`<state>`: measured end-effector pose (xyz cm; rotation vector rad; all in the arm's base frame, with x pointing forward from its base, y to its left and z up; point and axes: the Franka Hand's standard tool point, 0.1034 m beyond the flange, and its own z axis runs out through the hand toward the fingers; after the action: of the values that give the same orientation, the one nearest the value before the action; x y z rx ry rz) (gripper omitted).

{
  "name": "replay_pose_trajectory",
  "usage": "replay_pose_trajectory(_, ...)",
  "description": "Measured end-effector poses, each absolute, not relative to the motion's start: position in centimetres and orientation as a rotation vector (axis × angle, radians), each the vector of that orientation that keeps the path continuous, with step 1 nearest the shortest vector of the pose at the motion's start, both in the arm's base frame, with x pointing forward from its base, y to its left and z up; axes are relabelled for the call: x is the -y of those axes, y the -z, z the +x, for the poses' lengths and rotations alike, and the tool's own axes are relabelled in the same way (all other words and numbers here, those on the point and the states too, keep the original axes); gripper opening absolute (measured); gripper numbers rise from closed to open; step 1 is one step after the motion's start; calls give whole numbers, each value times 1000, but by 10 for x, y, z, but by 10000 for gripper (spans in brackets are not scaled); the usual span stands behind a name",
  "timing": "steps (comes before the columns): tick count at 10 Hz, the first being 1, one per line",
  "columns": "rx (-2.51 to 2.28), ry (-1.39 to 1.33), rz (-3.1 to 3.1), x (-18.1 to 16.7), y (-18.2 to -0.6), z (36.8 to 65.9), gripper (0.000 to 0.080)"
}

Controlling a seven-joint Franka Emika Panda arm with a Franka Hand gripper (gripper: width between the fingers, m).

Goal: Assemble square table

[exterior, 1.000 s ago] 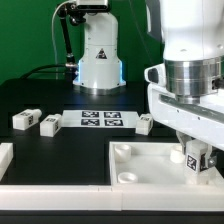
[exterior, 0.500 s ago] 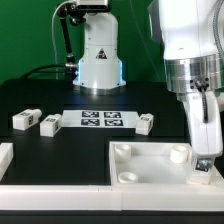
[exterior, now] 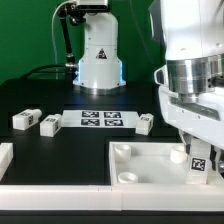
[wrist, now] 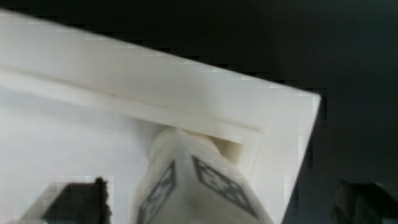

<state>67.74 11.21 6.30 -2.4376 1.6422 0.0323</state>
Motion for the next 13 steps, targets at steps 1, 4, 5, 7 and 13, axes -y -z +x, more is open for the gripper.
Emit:
replay_pose_trajectory(1, -1563, -21, -2488, -112, -63, 678, 643)
replay_pose_trajectory(4, -1225, 12, -2684, -110, -64, 677, 649)
replay_pose_trajectory(5, -952, 11, -2833, -107, -68, 677, 649)
replay_pose_trajectory(7, -755, 21, -2924, -108, -74, 680, 649)
replay_pose_trajectory(13, -1156, -18, -2792, -105, -70, 678, 297)
